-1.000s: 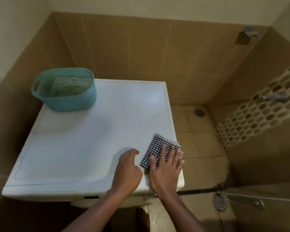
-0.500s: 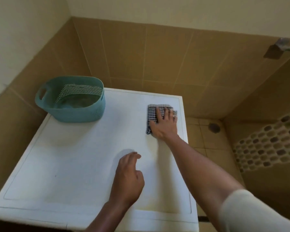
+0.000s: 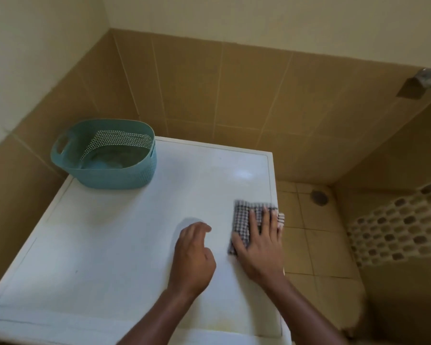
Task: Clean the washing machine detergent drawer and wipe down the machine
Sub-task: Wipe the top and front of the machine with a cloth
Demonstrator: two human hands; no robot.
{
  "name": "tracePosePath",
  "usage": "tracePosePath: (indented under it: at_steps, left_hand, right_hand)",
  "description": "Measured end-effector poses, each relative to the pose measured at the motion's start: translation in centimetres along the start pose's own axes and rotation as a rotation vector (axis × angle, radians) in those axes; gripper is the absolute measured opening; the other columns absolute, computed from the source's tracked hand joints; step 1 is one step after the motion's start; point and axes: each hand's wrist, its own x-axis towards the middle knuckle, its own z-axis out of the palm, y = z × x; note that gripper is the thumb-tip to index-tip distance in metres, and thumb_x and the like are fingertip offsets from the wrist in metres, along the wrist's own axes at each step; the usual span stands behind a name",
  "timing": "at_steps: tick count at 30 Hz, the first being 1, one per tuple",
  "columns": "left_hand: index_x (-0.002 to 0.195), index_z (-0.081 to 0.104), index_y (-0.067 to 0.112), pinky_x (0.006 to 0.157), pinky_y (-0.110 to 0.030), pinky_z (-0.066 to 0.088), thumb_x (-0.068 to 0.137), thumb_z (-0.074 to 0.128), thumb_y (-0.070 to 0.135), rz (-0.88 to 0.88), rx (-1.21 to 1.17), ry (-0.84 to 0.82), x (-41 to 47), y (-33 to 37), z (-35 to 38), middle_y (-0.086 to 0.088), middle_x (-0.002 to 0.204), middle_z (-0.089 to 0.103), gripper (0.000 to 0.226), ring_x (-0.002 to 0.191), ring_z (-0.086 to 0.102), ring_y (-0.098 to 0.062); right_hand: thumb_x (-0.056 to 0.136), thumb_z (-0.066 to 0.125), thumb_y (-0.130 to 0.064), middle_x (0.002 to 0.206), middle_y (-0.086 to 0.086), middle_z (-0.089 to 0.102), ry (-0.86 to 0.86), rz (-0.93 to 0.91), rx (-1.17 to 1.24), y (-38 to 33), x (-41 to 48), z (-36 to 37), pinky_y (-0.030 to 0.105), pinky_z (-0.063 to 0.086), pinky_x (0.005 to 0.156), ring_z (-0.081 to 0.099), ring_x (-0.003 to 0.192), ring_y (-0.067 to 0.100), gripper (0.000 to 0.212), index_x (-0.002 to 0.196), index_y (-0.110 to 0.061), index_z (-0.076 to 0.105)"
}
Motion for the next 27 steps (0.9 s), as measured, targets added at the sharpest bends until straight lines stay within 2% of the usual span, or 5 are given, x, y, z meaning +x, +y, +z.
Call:
tracePosePath:
  at_steps: [4,9,16,22,27]
  left_hand:
    - [0.127,0.058,0.013,0.107,-0.014,0.028,0.083,0.047,-0.008,0.071,-0.006,-0.013,1.3,0.8,-0.6,0.002,0.134,0.054,0.05,0.13,0.043,-0.013]
    - [0.124,0.06,0.009,0.102,-0.026,0.04,0.078,0.051,-0.012,0.087,0.05,0.048,2.0,-1.4,-3.2,-0.003,0.13,0.058,0.051,0.122,0.05,-0.021]
    - [0.12,0.062,0.003,0.104,-0.033,0.04,0.075,0.052,-0.016,-0.043,0.09,0.05,-0.7,-4.4,-5.2,-0.01,0.126,0.061,0.05,0.121,0.052,-0.03]
    - [0.122,0.061,0.008,0.106,-0.024,0.035,0.081,0.049,-0.012,-0.015,0.046,0.023,-3.4,-5.6,-5.1,-0.004,0.13,0.059,0.047,0.128,0.047,-0.022]
    - [0.122,0.062,0.004,0.108,-0.035,0.042,0.085,0.051,-0.01,0.05,0.034,0.028,-5.2,-5.7,-6.5,-0.009,0.129,0.06,0.041,0.125,0.05,-0.027]
  right_hand:
    - [0.093,0.018,-0.074,0.167,0.013,-0.009,-0.002,0.026,0.063,-4.4,12.3,-1.7,0.049,-0.014,0.122,-0.016,0.153,0.031,0.084,0.16,-0.029,-0.003]
    - [0.094,0.026,-0.069,0.168,0.01,-0.004,-0.118,-0.168,-0.025,-9.3,20.1,-2.1,0.051,-0.008,0.123,-0.011,0.154,0.031,0.078,0.16,-0.033,0.005]
    - [0.096,0.025,-0.066,0.168,0.007,0.002,-0.106,-0.582,-0.026,-9.8,2.6,2.0,0.053,-0.001,0.123,-0.014,0.154,0.025,0.071,0.159,-0.038,0.007]
    - [0.087,0.013,-0.074,0.168,0.009,-0.009,-0.012,-0.062,-0.103,1.1,-4.0,0.4,0.048,-0.005,0.124,-0.021,0.152,0.026,0.082,0.16,-0.037,0.003]
    - [0.096,0.026,-0.068,0.167,0.014,-0.004,0.039,-0.062,0.014,-9.9,-2.4,2.3,0.051,-0.01,0.123,-0.016,0.152,0.035,0.08,0.161,-0.026,0.005]
